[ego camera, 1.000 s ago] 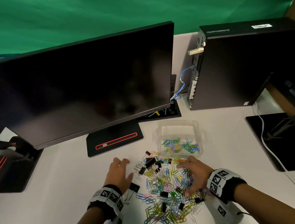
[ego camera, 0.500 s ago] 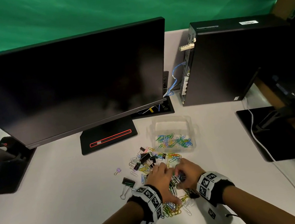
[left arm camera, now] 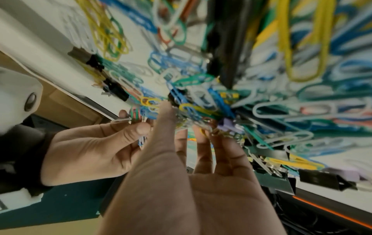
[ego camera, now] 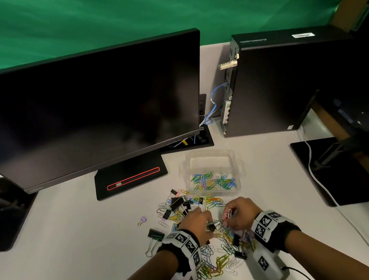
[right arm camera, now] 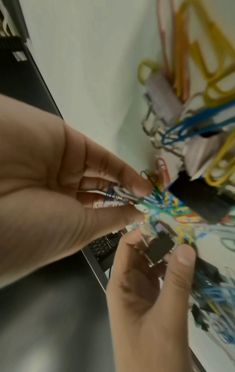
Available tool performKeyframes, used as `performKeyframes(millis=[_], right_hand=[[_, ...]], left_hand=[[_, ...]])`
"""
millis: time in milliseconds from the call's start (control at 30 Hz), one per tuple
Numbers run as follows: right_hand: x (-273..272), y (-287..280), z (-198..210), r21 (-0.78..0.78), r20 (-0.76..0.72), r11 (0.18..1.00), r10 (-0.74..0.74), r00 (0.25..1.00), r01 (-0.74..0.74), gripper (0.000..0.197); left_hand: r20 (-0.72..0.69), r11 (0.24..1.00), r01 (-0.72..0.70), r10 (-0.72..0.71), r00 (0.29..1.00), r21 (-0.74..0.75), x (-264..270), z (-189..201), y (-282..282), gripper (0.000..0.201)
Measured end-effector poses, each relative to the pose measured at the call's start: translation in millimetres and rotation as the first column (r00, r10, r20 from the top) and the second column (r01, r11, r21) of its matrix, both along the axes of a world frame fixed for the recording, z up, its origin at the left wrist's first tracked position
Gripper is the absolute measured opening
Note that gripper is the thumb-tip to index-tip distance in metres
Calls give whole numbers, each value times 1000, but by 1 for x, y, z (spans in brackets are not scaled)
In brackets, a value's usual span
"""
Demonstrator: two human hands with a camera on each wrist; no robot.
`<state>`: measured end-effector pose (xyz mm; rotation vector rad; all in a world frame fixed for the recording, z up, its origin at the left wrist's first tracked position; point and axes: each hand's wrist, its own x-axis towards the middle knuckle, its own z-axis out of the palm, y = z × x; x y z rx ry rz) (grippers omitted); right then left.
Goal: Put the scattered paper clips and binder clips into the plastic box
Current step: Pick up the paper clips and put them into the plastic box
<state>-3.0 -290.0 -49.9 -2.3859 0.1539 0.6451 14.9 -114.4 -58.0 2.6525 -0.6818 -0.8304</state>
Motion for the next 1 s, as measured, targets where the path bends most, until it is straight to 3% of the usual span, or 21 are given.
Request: performKeyframes(millis=[100,233,367,467,533,667,833,933,1000], right_hand=[[4,-6,3,-8,12,999,-37,999,37,33],[9,-13,5,12,43,998,-62,997,62,32],[9,-10,7,-35,6,999,14,1000,-13,23],[1,0,2,-123,-64,983,132,989,-139,68],[-3,7,-2,-135,-64,973,180,982,-187,75],[-7,16,-9,-125,-31,972,198,980,-200,42],[-7,18,-10,-80,-47,977,193,980,-196,32],[-6,15,-4,-76,-24,985,151,988,-153,13],[-4,10,-1,-71,-22,990,122,992,-123,18]], left_hand=[[-86,996,-80,77,993,-28,7,2,1,37],[-127,993,-114,110,986,-22,12,2,1,30],[-115,986,-152,143,983,-74,11,1,4,23],[-99,972,-193,181,979,-131,13,1,8,17],[-89,960,-217,204,975,-179,15,3,11,16],[-52,943,-256,251,967,-214,20,5,17,15],[-24,949,-238,239,971,-206,20,5,19,26],[-38,997,-58,56,998,-53,14,4,17,59],[-43,999,30,-29,999,29,11,5,15,77]])
